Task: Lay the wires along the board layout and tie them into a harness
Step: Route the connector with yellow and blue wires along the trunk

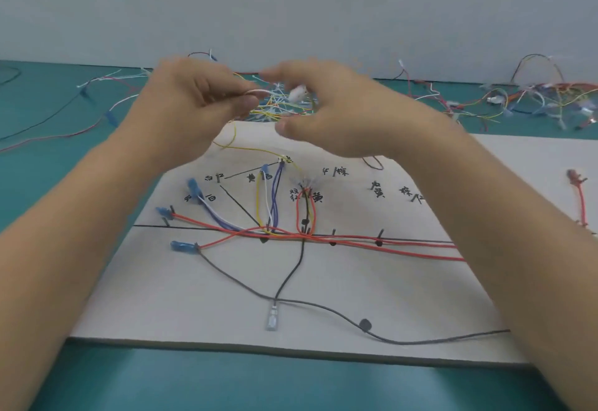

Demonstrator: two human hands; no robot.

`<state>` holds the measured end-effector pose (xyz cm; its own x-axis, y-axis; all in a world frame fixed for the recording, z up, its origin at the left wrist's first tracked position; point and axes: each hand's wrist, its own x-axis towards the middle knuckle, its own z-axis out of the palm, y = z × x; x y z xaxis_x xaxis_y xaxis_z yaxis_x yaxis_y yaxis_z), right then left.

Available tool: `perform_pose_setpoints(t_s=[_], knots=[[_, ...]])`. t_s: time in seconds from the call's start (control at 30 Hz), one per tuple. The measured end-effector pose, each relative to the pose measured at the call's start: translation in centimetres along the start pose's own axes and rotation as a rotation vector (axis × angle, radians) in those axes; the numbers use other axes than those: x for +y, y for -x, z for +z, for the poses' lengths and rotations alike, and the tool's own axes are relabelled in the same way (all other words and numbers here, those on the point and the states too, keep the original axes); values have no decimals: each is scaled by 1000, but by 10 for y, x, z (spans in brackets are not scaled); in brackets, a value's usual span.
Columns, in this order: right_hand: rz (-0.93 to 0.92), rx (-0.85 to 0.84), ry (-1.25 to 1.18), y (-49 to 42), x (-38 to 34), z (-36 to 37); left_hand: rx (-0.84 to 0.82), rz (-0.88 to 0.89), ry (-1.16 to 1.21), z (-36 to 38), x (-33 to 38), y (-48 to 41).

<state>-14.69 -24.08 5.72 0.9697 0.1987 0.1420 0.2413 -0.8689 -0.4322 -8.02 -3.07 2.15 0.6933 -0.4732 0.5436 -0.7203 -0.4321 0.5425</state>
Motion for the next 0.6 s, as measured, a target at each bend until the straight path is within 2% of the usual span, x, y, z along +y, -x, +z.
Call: perform_pose_setpoints(t_s=[0.07,0.23,0.33,0.43,0.53,0.6], knots=[[8,16,-103,-1,1,0,8,37,-29,1,3,0],[33,139,-373,3,18,-32,-35,-89,-139,0,-22,2],[89,337,-433,5,29,-52,-26,-176,-162,-2,-40,2],[191,513,-456,9,45,-71,55,-271,-157,-5,-54,1],[221,572,-552,13,60,-85,114,-336,-116,-10,-62,1],[207,536,-591,15,67,-89,124,-360,-82,-13,-63,2]])
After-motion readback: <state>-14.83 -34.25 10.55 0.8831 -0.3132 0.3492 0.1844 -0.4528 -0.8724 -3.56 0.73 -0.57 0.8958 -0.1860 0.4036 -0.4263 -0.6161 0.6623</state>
